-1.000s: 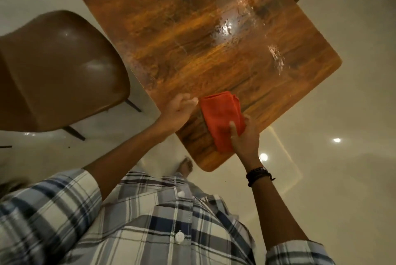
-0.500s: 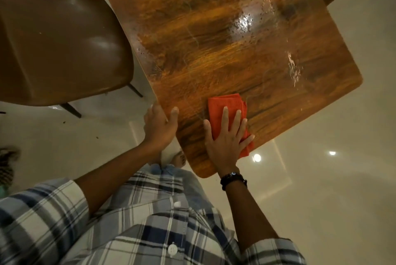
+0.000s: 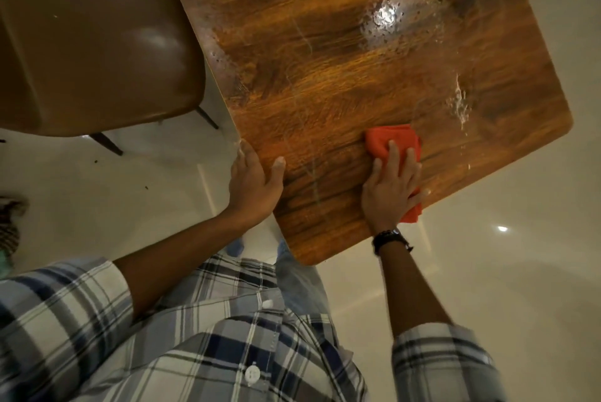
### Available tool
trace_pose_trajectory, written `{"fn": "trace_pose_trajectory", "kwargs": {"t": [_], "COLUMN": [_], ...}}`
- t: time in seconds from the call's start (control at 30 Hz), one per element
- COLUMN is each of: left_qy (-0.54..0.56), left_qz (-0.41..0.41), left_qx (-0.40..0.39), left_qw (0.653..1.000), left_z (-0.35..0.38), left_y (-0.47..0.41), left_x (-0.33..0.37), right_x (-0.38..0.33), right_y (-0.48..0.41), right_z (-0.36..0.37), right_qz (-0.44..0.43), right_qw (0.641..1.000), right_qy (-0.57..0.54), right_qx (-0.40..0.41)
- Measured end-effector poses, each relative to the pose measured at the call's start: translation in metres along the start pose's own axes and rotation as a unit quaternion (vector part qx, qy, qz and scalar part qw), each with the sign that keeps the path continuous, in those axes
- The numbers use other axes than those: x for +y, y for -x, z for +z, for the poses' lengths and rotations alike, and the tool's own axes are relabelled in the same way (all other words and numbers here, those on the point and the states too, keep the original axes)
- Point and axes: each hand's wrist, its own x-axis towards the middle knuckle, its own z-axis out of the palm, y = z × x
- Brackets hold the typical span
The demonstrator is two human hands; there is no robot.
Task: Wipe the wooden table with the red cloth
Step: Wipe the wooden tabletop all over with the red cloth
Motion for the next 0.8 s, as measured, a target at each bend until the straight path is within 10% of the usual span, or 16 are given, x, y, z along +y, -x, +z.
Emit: {"fn": "trace_pose_trajectory", "kwargs": {"t": [0.33, 0.8], "left_qy": [0.011, 0.108], "left_qz": [0.049, 0.006], "left_qx": [0.019, 0.032], "left_qw": [0.999, 0.994], "left_z": [0.009, 0.014], "left_y": [-0.006, 0.004], "left_x": [-0.029, -0.016], "right_x": [0.034, -0.015], "right_y": [-0.080, 0.128], "right_z": [-0.016, 0.026], "right_qz": [0.046, -0.389], "right_qw": [0.997, 0.911], "right_qy": [-0.038, 0.129], "right_qx": [0.052, -0.046]}}
